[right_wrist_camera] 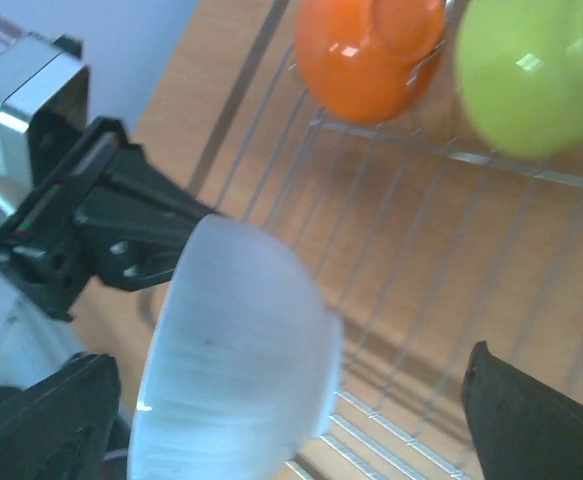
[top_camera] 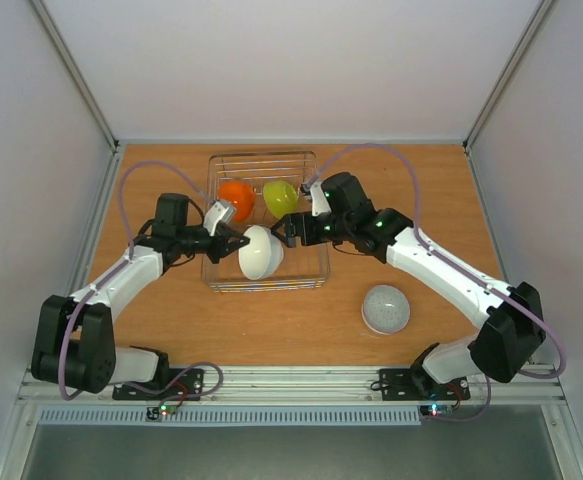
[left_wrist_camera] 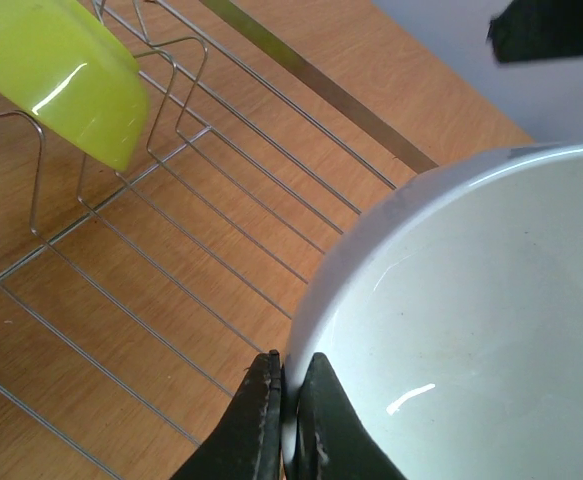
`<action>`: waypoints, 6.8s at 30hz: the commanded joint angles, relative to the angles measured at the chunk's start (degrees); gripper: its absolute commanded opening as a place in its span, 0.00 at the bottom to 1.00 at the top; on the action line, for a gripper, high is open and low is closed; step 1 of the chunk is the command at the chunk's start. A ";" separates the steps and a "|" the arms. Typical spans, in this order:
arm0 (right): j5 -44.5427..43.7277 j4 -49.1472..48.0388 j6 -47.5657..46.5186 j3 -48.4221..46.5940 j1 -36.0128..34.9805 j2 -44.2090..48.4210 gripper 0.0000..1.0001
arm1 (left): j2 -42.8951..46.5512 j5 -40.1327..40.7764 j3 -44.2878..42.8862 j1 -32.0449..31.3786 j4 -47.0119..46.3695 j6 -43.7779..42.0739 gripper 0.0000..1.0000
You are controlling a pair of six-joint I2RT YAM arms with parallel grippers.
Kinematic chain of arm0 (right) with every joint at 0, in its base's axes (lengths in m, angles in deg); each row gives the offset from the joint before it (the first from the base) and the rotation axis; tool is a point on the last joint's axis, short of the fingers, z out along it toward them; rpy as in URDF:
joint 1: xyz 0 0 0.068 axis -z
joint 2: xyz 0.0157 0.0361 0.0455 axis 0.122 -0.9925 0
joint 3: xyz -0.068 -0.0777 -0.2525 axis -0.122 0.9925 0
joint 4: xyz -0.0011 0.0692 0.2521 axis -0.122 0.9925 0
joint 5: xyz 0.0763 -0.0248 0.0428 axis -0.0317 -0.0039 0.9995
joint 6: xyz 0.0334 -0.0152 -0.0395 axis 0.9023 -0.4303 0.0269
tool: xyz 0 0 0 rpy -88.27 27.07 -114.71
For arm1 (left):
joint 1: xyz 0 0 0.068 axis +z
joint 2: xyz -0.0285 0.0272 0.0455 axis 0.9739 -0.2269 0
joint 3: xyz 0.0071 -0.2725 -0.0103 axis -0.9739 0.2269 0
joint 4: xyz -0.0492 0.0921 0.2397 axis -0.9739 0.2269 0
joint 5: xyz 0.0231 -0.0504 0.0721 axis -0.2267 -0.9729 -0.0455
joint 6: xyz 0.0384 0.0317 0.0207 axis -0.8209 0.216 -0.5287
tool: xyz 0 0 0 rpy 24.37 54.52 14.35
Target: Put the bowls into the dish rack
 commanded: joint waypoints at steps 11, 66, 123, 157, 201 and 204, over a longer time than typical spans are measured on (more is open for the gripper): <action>16.81 -12.98 11.90 8.60 0.75 -2.85 0.99 | 1.06 -4.34 -0.65 0.46 -4.29 0.71 0.00; -37.46 19.50 -5.55 -16.33 -12.52 -17.53 0.02 | 9.52 13.42 5.68 1.12 -15.93 5.58 0.66; -44.40 32.79 -5.16 -31.51 -18.87 -39.00 0.99 | 10.25 24.21 5.91 1.12 -16.54 6.19 0.65; -44.74 44.13 30.12 17.13 -21.28 11.66 0.36 | 10.08 19.02 6.33 1.12 -17.05 6.37 0.64; -51.04 43.77 8.41 -9.63 -34.40 -7.16 0.01 | -1.99 10.87 -14.38 -0.91 16.40 -3.86 0.65; -51.28 43.89 4.85 -14.50 -36.43 -11.47 0.01 | -3.11 10.38 -20.33 -1.76 26.84 -7.30 0.68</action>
